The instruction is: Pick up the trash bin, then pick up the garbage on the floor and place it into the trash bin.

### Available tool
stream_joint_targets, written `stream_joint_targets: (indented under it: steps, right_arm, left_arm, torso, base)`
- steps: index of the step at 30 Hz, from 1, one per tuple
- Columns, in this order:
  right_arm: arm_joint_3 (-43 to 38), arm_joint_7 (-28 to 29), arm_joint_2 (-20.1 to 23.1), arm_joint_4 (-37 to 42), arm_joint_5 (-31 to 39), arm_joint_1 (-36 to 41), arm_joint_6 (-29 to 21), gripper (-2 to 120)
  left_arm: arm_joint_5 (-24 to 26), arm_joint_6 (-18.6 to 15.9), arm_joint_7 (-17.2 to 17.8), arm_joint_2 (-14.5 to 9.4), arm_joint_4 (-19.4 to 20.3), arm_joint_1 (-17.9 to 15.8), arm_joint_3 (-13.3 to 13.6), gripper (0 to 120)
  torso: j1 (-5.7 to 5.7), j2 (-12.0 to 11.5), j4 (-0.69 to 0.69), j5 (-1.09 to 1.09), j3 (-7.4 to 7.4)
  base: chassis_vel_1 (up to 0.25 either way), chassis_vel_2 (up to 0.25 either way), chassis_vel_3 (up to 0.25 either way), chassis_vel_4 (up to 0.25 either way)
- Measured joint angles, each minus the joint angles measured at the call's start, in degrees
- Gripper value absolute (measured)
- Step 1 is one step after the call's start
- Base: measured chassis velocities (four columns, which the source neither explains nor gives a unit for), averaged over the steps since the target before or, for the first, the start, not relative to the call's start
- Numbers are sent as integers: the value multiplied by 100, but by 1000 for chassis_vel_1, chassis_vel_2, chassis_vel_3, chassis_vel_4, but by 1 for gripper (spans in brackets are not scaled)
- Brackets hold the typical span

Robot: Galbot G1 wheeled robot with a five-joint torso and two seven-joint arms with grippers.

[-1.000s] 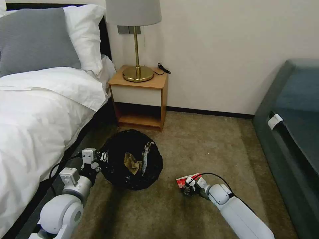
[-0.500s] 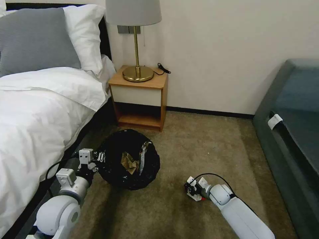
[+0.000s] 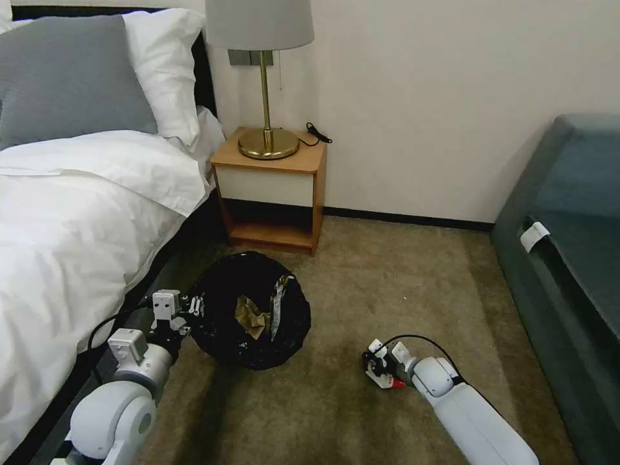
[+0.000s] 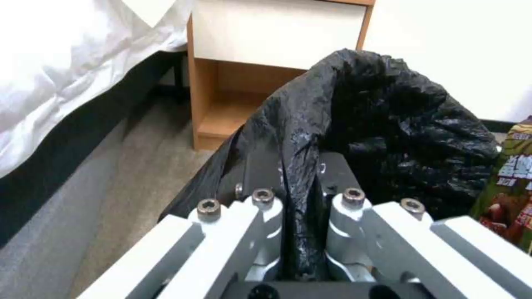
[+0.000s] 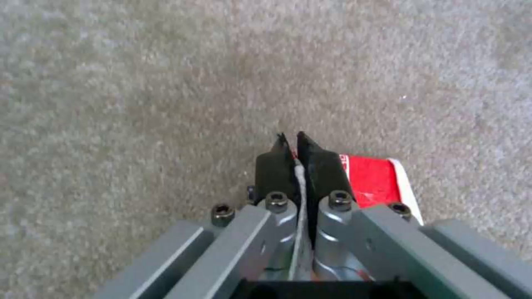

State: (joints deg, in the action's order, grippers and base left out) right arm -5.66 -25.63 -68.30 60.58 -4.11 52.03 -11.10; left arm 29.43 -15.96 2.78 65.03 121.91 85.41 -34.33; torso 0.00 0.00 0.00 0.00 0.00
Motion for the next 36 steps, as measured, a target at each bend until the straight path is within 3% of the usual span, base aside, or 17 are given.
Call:
stream_joint_targets:
  steps: [20,36]
  right_arm:
    - [-570,5,37,661,405,176,-10,0]
    - [-1776,9,45,2097,1385,-55,-370,0]
  left_arm:
    - [-49,64,0,66,121,179,-69,5]
    - [-185,139,-5,311,203,259,-42,5]
  torso:
    - [0,0,0,0,0]
    - [0,0,0,0,0]
  base:
    - [0,0,0,0]
    - [0,0,0,0]
